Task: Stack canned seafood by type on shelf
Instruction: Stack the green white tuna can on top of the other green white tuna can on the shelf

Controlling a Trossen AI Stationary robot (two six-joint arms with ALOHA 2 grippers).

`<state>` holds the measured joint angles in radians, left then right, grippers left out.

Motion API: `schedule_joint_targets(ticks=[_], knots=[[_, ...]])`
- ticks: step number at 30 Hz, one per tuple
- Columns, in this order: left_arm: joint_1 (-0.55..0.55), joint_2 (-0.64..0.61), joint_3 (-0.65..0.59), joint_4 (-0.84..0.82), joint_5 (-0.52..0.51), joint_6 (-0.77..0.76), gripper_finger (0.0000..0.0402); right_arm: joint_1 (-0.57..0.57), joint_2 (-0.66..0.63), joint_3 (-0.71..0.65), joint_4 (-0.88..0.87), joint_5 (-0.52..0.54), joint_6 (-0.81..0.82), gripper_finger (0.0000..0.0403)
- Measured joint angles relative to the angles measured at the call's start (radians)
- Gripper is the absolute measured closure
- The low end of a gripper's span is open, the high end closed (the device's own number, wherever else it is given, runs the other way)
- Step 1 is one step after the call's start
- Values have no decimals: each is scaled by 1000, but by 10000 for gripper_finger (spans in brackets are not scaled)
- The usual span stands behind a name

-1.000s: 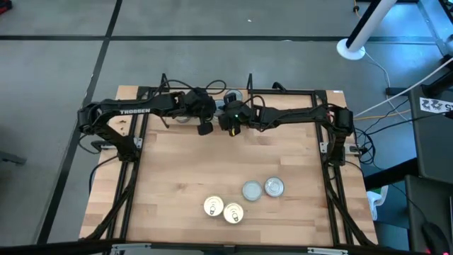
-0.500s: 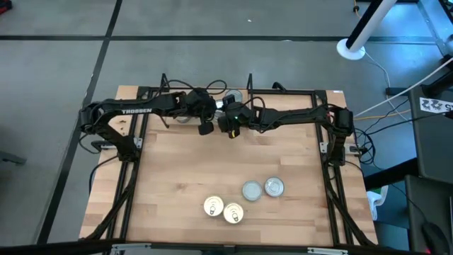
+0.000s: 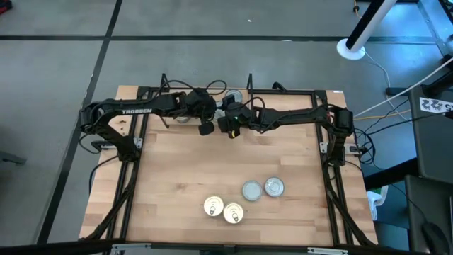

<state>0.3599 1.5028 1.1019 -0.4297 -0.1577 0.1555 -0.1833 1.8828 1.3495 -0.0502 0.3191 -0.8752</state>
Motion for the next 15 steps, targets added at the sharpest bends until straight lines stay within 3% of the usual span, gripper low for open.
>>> schedule_joint_targets(ticks=[15], knots=[[0, 0, 0, 0, 0, 0, 400, 1, 0, 0, 1, 2, -45, 126]])
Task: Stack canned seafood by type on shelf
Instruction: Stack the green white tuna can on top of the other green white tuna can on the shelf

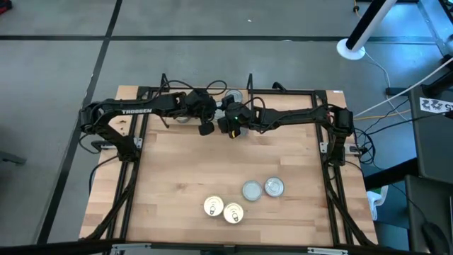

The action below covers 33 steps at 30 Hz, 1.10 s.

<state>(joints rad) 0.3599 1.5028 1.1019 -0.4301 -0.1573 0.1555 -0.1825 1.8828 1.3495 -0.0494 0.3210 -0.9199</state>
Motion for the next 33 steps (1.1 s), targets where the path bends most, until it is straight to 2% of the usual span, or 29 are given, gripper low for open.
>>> schedule_joint_targets(ticks=[4, 6, 11, 14, 18, 25, 30, 33], knots=[[0, 0, 0, -3, 0, 0, 400, 18, 0, 0, 0, 26, 2, 126], [0, 0, 0, -10, 1, -1, 400, 44, 0, 0, -1, 88, 3, 126], [-14, 0, 0, -28, 44, -28, 400, 145, 0, 0, -24, 323, -5, 126], [-37, 0, 0, -34, 95, -50, 400, 211, -12, 0, -127, 366, -2, 126], [-81, 0, 0, -32, 127, -52, 400, 293, -61, 0, -315, 368, 74, 126], [-177, 0, 0, -11, 130, -52, 400, 381, -194, 0, -708, 356, 378, 126], [-246, 17, 0, 133, 131, -32, 400, 411, -286, -3, -921, 207, 628, 126], [-278, 66, 0, 261, 130, 19, 400, 415, -339, -59, -918, 117, 696, 126]])
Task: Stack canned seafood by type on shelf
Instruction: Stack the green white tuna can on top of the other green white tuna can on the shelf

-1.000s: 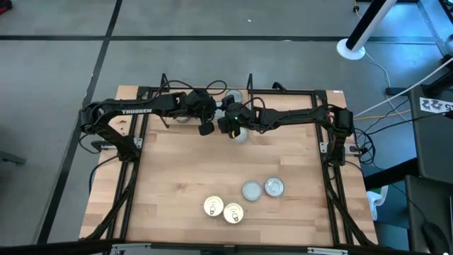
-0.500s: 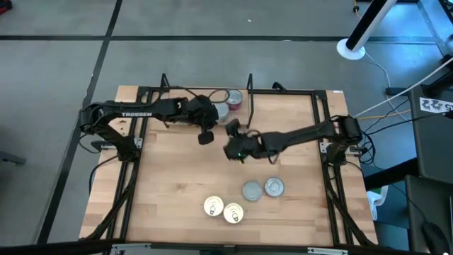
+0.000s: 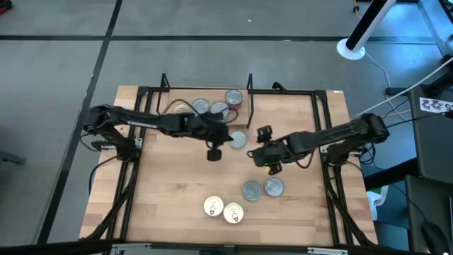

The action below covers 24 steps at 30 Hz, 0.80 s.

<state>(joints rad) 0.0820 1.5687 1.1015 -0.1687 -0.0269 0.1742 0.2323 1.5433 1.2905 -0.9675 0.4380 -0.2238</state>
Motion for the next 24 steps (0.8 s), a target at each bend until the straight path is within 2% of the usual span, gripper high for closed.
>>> schedule_joint_targets(ticks=[4, 12, 19, 24], knots=[[-20, 90, 0, 92, 0, 37, 400, -7, -71, -135, 90, -41, 41, 126], [11, 225, 0, 102, -11, 65, 396, -66, -133, -349, 403, -89, 125, 126], [31, 284, 0, 93, -12, 77, 331, -136, -126, -452, 647, -251, 196, 126], [31, 282, 0, 77, -11, 139, 289, -144, -125, -477, 709, -269, 197, 126]])
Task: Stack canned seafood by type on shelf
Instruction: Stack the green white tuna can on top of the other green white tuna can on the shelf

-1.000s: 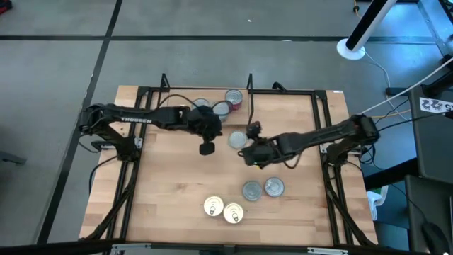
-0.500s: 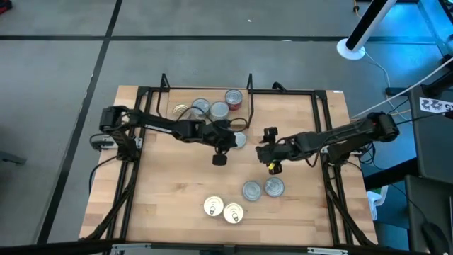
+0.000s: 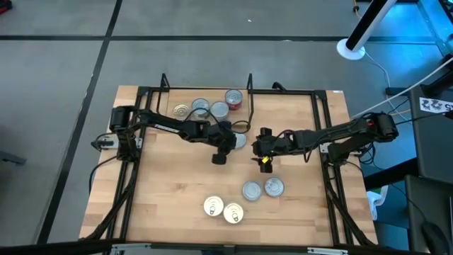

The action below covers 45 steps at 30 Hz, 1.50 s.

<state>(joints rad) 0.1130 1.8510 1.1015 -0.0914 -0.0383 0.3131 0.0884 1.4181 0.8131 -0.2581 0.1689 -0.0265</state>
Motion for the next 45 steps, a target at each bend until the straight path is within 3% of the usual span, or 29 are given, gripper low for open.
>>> schedule_joint_targets(ticks=[5, 12, 21, 28, 31, 45], knots=[[7, 24, 0, -8, 0, 14, 266, 1, 10, 1, 31, -4, 69, 126], [6, 55, 0, -4, -14, 149, 276, 3, 38, 1, 19, -4, 87, 126], [5, 72, 0, 5, -89, 267, 316, 3, 59, 2, 34, 3, 82, 126], [0, 86, 3, 16, -112, 351, 373, 3, 62, 1, 31, 3, 80, 126], [-3, 84, 2, 25, -117, 351, 396, 3, 62, 1, 31, 3, 73, 126], [-27, 87, 18, 21, -111, 279, 401, 4, 65, 1, 33, 25, -125, 126]])
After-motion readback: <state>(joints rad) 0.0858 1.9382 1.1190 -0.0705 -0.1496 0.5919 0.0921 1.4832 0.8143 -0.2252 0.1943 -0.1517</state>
